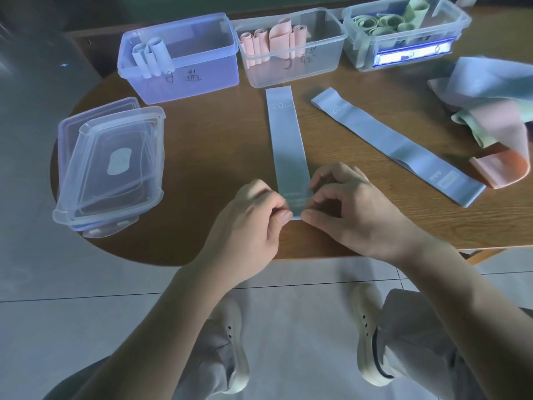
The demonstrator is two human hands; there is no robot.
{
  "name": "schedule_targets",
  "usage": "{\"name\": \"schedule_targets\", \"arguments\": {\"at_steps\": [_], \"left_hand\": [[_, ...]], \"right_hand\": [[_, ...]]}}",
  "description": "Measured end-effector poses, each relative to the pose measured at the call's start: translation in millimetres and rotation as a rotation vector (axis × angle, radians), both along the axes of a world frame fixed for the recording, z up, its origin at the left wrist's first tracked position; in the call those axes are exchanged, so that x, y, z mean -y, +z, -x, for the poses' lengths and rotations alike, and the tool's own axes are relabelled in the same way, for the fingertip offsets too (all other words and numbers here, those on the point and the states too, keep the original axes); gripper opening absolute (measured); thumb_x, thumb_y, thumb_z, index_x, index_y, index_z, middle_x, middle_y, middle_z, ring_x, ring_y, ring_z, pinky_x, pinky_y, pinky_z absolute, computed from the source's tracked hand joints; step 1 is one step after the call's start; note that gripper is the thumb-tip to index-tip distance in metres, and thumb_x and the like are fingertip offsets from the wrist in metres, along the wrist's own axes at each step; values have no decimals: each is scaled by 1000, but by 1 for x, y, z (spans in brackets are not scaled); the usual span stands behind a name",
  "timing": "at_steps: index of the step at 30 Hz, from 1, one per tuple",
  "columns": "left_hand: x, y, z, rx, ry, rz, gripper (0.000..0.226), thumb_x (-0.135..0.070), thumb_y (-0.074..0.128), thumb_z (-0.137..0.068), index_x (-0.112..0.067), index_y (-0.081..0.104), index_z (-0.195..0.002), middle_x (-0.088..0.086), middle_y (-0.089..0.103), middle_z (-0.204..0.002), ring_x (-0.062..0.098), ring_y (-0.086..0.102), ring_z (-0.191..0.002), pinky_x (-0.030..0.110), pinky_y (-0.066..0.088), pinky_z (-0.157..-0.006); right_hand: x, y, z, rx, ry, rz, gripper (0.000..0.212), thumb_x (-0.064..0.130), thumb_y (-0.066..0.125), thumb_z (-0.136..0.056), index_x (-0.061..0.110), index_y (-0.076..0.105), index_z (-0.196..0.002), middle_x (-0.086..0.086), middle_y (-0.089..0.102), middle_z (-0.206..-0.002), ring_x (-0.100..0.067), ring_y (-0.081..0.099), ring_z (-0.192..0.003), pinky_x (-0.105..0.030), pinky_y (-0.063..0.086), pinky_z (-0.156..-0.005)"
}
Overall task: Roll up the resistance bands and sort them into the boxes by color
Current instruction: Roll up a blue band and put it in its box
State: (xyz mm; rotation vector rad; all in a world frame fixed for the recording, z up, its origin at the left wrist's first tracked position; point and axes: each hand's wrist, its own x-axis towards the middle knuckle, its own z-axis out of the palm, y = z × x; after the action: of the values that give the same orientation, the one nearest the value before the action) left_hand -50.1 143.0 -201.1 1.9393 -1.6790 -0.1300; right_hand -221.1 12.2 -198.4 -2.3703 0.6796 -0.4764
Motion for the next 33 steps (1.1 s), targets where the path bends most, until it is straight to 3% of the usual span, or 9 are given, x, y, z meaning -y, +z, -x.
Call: {"name": "schedule_targets", "arguments": {"at_steps": [6,11,13,16,21,23,27,33], "left_hand": [[5,1,3,-107,96,-23,13,-28,68,-93,-15,70,-91,-6,54,-93,7,54,-81,25,49,-68],[6,-1,3,-143,172,58,10,-26,75,-88,-18,70,-88,-6,56,-92,2,52,-85,19,46,-71],[6,0,2,-164,140,91,7,-21,76,-88,-19,69,-87,-7,56,-93,0,52,-87,20,47,-70],[6,-1,0,-112,1,91,7,-13,69,-93,-19,71,-90,-7,59,-95,6,56,-86,34,52,-69],[2,0,0,-45,-82,101,9,-14,65,-96,-14,73,-94,-1,60,-94,14,58,-88,33,50,-73],[1,2,0,-62,-78,112,6,-21,73,-92,-16,75,-93,-3,60,-93,10,58,-85,27,49,-72],[4,2,0,-92,-19,145,3,-19,80,-86,-18,80,-88,-3,62,-87,9,59,-75,24,48,-66],[5,6,4,-160,50,129,5,-18,81,-83,-21,80,-85,-7,63,-86,7,59,-75,21,48,-64]], "right_hand": [[2,5,-1,-16,-31,-25,15,30,80,-84,27,69,-75,8,53,-111,-11,51,-106,-5,32,-89],[3,4,-1,6,-113,-37,23,28,83,-81,18,66,-70,6,53,-110,3,53,-94,0,32,-78],[2,4,-2,19,-116,-44,21,26,83,-81,18,66,-74,6,53,-108,4,52,-96,-1,32,-80],[2,1,-4,30,-112,-48,16,24,83,-81,19,67,-82,6,53,-109,-3,53,-97,-5,35,-84],[3,-2,-3,78,-7,18,10,30,75,-87,31,65,-89,11,53,-108,-14,56,-102,-41,49,-88],[3,-4,-1,78,70,59,3,37,67,-90,35,67,-92,14,54,-108,-16,57,-104,-47,48,-91],[5,-8,0,90,111,108,18,43,59,-94,32,73,-94,14,59,-105,-17,56,-101,-46,48,-89],[10,-6,7,97,118,39,18,45,75,-83,32,79,-94,13,58,-104,-12,56,-104,-32,46,-92]]}}
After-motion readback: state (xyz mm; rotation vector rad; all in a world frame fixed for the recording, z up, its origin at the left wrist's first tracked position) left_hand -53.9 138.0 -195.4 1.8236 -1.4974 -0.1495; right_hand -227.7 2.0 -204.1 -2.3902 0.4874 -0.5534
